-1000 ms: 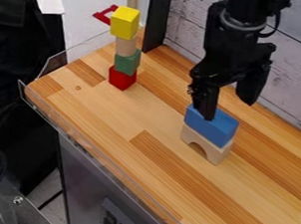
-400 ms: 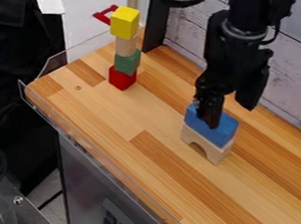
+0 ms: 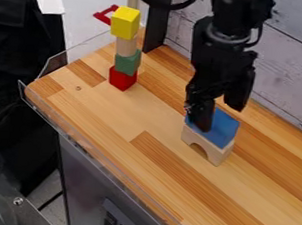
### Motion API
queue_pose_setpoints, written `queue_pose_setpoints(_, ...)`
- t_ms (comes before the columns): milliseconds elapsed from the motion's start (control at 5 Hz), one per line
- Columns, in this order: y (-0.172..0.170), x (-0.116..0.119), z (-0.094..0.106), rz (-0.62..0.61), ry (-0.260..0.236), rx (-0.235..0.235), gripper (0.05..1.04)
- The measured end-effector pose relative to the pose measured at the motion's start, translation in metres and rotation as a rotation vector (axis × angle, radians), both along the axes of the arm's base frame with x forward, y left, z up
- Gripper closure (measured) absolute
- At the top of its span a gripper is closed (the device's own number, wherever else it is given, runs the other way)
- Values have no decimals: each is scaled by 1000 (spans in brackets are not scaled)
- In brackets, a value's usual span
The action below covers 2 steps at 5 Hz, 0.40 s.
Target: Put blue block on top of yellow block
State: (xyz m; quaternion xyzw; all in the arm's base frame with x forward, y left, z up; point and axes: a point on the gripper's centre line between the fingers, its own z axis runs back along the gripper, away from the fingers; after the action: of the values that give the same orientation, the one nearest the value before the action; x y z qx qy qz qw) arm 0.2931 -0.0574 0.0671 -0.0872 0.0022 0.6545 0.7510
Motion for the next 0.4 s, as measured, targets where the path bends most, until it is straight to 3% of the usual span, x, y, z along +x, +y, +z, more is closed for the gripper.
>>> queue_pose_setpoints(400, 6, 3, -10, 35, 10, -31, 83)
